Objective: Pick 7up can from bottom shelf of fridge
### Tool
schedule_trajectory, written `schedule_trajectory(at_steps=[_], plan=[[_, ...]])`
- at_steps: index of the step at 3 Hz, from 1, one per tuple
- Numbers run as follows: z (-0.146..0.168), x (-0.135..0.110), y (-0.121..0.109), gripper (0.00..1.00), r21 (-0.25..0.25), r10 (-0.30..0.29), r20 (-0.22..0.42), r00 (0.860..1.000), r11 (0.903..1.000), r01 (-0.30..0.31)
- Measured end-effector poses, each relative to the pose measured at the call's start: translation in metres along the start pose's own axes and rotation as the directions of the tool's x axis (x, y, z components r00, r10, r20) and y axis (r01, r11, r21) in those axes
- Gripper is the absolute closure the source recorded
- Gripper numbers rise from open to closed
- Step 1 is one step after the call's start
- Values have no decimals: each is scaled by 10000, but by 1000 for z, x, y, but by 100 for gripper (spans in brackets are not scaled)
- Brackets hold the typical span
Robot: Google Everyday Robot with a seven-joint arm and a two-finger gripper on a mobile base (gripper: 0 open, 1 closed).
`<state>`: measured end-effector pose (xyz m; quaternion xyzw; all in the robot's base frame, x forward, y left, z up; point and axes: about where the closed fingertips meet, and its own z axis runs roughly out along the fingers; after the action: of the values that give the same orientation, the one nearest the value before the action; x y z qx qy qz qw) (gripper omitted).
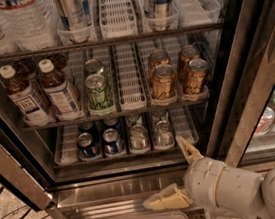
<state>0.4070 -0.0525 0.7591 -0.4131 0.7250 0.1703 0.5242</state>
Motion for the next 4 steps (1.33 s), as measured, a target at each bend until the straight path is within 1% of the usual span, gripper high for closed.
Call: schedule_trajectory(at_steps=[1,2,3,4], plan=[[28,-16,-12,0,-230,-455,1164,9922,9986,484],[67,-6,-7,0,-636,-411,1588,9865,9966,518],[100,29,-6,0,-587,360,1454,9887,9979,-277],[99,27,-4,0,-548,365,1503,9880,9981,-285]])
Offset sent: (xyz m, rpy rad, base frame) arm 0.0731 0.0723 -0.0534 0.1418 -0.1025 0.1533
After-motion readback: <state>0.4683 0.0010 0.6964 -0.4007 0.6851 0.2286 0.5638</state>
